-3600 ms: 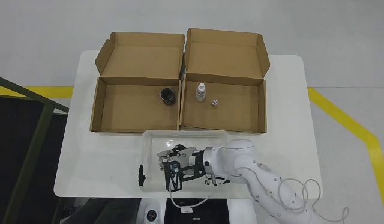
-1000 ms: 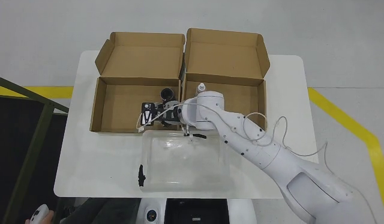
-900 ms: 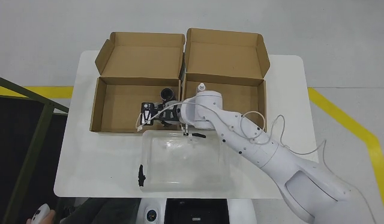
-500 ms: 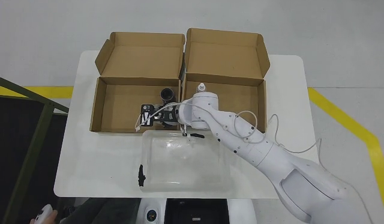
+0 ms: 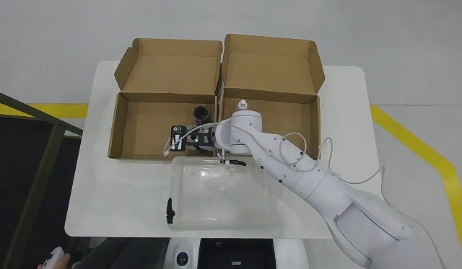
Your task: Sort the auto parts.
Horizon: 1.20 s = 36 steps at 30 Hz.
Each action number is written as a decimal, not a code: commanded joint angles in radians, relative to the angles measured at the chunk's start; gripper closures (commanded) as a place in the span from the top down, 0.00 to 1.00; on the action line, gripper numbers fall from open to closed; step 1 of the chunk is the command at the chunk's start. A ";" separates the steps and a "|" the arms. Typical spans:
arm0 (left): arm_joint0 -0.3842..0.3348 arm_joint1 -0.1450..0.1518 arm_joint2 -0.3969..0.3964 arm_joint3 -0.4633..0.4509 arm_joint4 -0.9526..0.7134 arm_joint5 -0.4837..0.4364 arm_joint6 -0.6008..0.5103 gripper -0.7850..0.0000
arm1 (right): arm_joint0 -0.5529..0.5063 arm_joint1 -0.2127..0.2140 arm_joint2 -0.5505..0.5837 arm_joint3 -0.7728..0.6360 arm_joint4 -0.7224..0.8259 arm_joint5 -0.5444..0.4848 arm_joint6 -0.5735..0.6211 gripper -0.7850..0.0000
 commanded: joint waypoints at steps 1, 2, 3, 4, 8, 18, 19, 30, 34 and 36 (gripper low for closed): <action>0.000 0.000 0.000 0.000 0.000 0.000 0.000 1.00 | -0.002 0.001 0.007 -0.019 -0.004 -0.003 -0.009 0.41; 0.000 0.000 0.000 0.000 0.000 0.000 0.000 1.00 | -0.004 0.001 0.012 -0.032 -0.006 -0.005 -0.015 0.42; 0.000 0.000 0.000 0.000 0.000 0.000 0.000 1.00 | -0.005 0.002 0.017 -0.048 -0.008 -0.006 -0.021 0.42; 0.000 0.000 0.000 0.000 0.000 0.000 0.000 1.00 | -0.008 0.004 0.024 -0.064 -0.006 -0.010 -0.027 0.42; 0.000 0.000 0.000 0.000 0.000 0.000 0.000 1.00 | -0.010 0.011 0.054 -0.131 -0.016 -0.016 -0.028 0.45; 0.000 0.000 0.000 0.000 0.000 0.000 0.000 1.00 | -0.118 0.060 0.186 -0.356 -0.043 -0.020 -0.042 0.47; 0.000 0.000 0.000 0.000 0.000 0.000 0.000 1.00 | -0.138 0.068 0.204 -0.383 -0.052 -0.022 -0.039 0.47; 0.000 0.000 0.000 0.000 0.000 0.000 0.000 1.00 | -0.427 0.154 0.437 -0.663 -0.083 -0.080 -0.084 0.48; 0.000 0.000 0.000 0.000 0.000 0.000 0.000 1.00 | -0.542 0.182 0.549 -0.752 -0.084 -0.089 -0.113 0.49; 0.000 0.000 0.000 0.000 0.000 0.000 0.000 1.00 | -0.594 0.196 0.608 -0.789 -0.091 -0.101 -0.120 0.49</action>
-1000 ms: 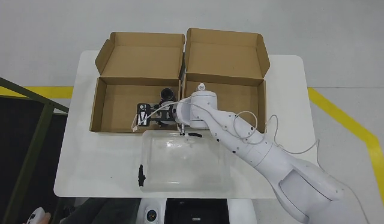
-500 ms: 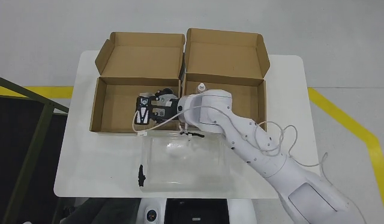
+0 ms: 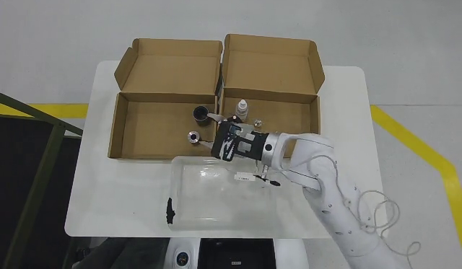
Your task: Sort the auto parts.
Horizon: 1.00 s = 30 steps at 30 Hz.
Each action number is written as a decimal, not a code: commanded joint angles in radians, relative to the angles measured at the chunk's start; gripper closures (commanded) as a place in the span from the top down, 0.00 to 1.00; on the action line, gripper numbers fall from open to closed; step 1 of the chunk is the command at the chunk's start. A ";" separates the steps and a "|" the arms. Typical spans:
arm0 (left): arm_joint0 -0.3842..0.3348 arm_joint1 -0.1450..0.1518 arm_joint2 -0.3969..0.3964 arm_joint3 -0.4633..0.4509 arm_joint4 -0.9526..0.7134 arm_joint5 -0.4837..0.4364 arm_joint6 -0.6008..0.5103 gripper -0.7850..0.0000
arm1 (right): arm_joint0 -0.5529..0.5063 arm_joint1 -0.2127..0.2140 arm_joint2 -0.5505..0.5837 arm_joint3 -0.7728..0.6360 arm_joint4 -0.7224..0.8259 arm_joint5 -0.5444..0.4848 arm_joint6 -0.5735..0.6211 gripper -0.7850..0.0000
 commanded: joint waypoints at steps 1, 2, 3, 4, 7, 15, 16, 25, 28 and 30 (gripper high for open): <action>0.000 0.000 0.000 0.000 0.000 0.000 0.000 1.00 | -0.054 0.013 0.061 -0.035 -0.003 -0.012 -0.010 0.49; 0.000 0.000 0.000 0.000 0.000 0.000 0.000 1.00 | -0.079 0.018 0.091 -0.051 -0.003 -0.013 -0.018 0.49; 0.000 0.000 0.000 0.000 0.000 0.000 0.000 1.00 | -0.104 0.024 0.118 -0.065 -0.004 -0.017 -0.028 0.49; 0.000 0.000 0.000 0.000 0.000 0.000 0.000 1.00 | -0.128 0.029 0.143 -0.077 -0.002 -0.022 -0.040 0.49; 0.000 0.000 0.000 0.000 0.000 0.000 0.000 1.00 | -0.203 0.043 0.221 -0.104 -0.008 -0.029 -0.083 0.49; 0.000 0.000 0.000 0.000 0.000 0.000 0.000 1.00 | -0.413 0.075 0.434 -0.157 -0.039 -0.020 -0.258 0.66; 0.000 0.000 0.000 0.000 0.000 0.000 0.000 1.00 | -0.436 0.077 0.462 -0.157 -0.036 -0.011 -0.286 0.67; 0.000 0.000 0.000 0.000 0.000 0.000 0.000 1.00 | -0.608 0.092 0.691 -0.174 -0.021 0.088 -0.490 0.80; 0.000 0.000 0.000 0.000 0.000 0.000 0.000 1.00 | -0.649 0.095 0.741 -0.181 -0.007 0.093 -0.524 0.82; 0.000 0.000 0.000 0.000 0.000 0.000 0.000 1.00 | -0.665 0.097 0.769 -0.176 0.003 0.092 -0.548 0.85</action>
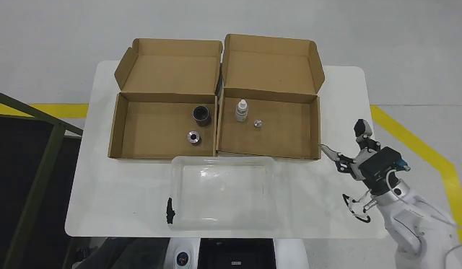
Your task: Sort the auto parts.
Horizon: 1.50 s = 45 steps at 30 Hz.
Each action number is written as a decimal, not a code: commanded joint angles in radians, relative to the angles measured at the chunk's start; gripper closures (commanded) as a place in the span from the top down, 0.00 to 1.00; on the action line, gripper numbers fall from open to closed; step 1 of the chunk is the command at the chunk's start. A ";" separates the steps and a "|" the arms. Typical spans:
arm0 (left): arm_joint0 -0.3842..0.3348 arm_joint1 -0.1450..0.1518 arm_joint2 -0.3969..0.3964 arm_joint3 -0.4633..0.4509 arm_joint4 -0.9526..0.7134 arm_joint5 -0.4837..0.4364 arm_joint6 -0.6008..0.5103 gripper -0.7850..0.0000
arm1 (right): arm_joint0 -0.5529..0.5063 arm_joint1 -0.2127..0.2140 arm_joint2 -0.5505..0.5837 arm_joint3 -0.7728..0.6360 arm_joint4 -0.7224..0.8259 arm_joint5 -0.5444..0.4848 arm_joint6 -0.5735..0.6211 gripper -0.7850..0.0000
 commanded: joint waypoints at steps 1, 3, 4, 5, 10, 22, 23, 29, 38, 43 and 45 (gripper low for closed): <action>0.000 0.000 0.000 0.000 0.000 0.000 0.000 1.00 | -0.013 0.002 0.025 0.003 0.006 -0.004 -0.022 0.85; 0.000 0.000 0.000 0.000 0.000 0.000 0.000 1.00 | -0.028 0.003 0.046 0.001 0.015 -0.001 -0.046 0.90; 0.000 0.000 0.000 0.000 0.000 0.000 0.000 1.00 | -0.036 0.004 0.054 0.000 0.017 0.000 -0.056 0.93; 0.000 0.000 0.000 0.000 0.000 0.000 0.000 1.00 | -0.043 0.005 0.060 -0.002 0.017 0.000 -0.064 0.95; 0.000 0.000 0.000 0.000 0.000 0.000 0.000 1.00 | -0.061 0.007 0.079 -0.005 0.014 0.007 -0.106 1.00; 0.000 0.000 0.000 0.000 0.000 0.000 0.000 1.00 | -0.064 0.008 0.079 -0.003 0.018 0.005 -0.112 1.00; 0.000 0.000 0.000 0.000 0.000 0.000 0.000 1.00 | -0.064 0.008 0.079 -0.003 0.018 0.005 -0.112 1.00; 0.000 0.000 0.000 0.000 0.000 0.000 0.000 1.00 | -0.064 0.008 0.079 -0.003 0.018 0.005 -0.112 1.00; 0.000 0.000 0.000 0.000 0.000 0.000 0.000 1.00 | -0.064 0.008 0.079 -0.003 0.018 0.005 -0.112 1.00; 0.000 0.000 0.000 0.000 0.000 0.000 0.000 1.00 | -0.064 0.008 0.079 -0.003 0.018 0.005 -0.112 1.00; 0.000 0.000 0.000 0.000 0.000 0.000 0.000 1.00 | -0.064 0.008 0.079 -0.003 0.018 0.005 -0.112 1.00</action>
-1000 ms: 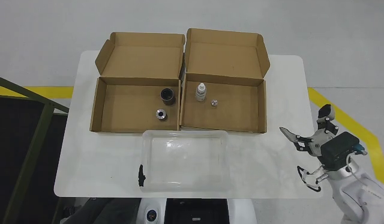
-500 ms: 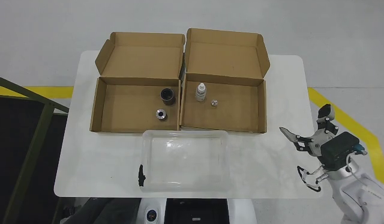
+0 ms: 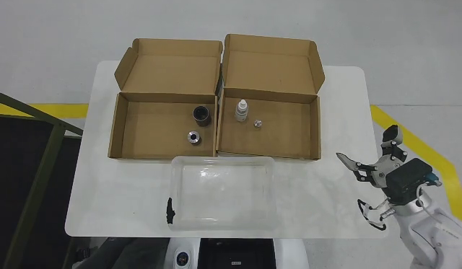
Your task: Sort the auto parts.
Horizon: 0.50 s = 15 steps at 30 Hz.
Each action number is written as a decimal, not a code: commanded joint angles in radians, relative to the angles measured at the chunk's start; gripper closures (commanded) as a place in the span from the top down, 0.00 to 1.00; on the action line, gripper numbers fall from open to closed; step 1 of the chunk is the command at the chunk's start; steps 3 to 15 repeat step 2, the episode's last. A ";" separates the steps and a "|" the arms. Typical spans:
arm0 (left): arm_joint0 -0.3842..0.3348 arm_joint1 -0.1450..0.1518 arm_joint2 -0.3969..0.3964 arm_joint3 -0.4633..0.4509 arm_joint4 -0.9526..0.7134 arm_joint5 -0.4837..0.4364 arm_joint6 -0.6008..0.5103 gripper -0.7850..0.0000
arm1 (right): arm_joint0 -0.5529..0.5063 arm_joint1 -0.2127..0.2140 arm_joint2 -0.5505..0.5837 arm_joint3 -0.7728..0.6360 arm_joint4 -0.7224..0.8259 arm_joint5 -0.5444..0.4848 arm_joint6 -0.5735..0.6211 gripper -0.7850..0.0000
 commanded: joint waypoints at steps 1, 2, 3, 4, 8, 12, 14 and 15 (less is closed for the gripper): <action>0.000 0.000 0.000 0.000 0.000 0.000 0.000 1.00 | 0.000 0.000 0.000 0.000 0.000 0.000 0.000 1.00; 0.000 0.000 0.000 0.000 0.000 0.000 0.000 1.00 | 0.000 0.000 0.000 0.000 0.000 0.000 0.000 1.00; 0.000 0.000 0.000 0.000 0.000 0.000 0.000 1.00 | 0.000 0.000 0.000 0.000 0.000 0.000 0.000 1.00; 0.000 0.000 0.000 0.000 0.000 0.000 0.000 1.00 | 0.000 0.000 0.000 0.000 0.000 0.000 0.000 1.00; 0.000 0.000 0.000 0.000 0.000 0.000 0.000 1.00 | 0.000 0.000 0.000 0.000 0.000 0.000 0.000 1.00; 0.000 0.000 0.000 0.000 0.000 0.000 0.000 1.00 | 0.000 0.000 0.000 0.000 0.000 0.000 0.000 1.00; 0.000 0.000 0.000 0.000 0.000 0.000 0.000 1.00 | 0.000 0.000 0.000 0.000 0.000 0.000 0.000 1.00; 0.000 0.000 0.000 0.000 0.000 0.000 0.000 1.00 | 0.000 0.000 0.000 0.000 0.000 0.000 0.000 1.00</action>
